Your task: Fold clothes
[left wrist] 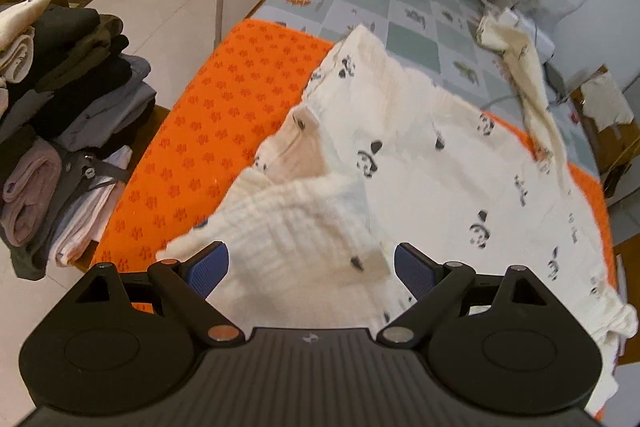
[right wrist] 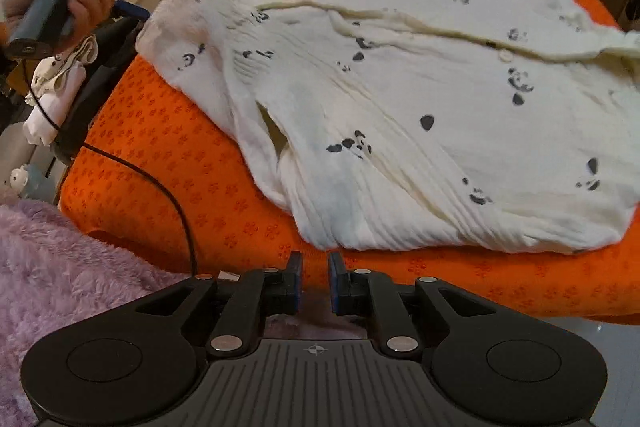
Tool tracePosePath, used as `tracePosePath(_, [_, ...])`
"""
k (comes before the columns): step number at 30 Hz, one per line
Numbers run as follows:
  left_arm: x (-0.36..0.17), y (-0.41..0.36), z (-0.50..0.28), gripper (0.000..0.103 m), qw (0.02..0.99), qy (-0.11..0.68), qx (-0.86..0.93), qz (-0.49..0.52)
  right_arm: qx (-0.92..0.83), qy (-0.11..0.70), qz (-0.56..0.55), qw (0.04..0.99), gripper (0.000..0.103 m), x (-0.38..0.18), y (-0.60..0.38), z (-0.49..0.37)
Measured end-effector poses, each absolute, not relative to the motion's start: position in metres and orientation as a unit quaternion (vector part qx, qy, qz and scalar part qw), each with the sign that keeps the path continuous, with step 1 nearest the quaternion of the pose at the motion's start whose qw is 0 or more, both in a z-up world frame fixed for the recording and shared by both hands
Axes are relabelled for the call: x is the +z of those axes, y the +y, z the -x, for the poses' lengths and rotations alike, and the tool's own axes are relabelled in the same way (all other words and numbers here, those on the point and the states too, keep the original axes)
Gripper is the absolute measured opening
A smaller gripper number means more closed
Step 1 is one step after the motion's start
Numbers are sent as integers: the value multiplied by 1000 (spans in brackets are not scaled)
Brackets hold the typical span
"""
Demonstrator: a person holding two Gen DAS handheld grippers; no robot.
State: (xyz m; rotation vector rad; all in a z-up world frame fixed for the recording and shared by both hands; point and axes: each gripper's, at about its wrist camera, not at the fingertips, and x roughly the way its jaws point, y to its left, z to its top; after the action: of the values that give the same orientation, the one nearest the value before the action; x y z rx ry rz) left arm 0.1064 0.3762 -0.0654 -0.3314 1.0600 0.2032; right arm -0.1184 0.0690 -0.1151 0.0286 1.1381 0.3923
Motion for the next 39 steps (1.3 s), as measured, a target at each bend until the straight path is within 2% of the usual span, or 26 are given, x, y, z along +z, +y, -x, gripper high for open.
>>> tracePosePath(7, [-91,365,-114,93,832,516,147,137,169,508,-1,845,18,-87,58,112])
tracePosePath(9, [-97,366,-114,90,827,520,159,141,164,503,2,849,18,-81,54,105])
tracePosePath(11, [-99,373,-108,77,825,513,174,160,161,498,5,852,18,-78,51,100])
tracePosePath(13, [-98,384,-97,44,820,514,177,178,158,494,6,855,18,-75,48,92])
tracePosePath(14, [-98,390,-92,34,818,514,179,187,156,491,5,857,18,-74,47,88])
tracePosePath(15, [-97,395,-87,18,815,514,181,195,155,489,5,858,18,-73,45,84])
tracePosePath(16, [-97,401,-82,14,813,514,183,204,156,488,6,859,18,-73,44,79])
tracePosePath(28, [-100,493,49,13,771,530,241,259,207,479,33,852,18,-84,71,11])
tracePosePath(33, [-92,523,103,14,761,506,293,280,240,478,47,844,26,-96,98,-20])
tracePosePath(35, [-85,532,118,19,765,493,303,284,247,475,56,843,29,-101,108,-31])
tracePosePath(37, [-76,537,130,34,771,483,303,284,255,474,61,840,31,-108,117,-44])
tracePosePath(39, [-70,540,140,41,777,473,301,285,263,474,66,838,33,-113,125,-54])
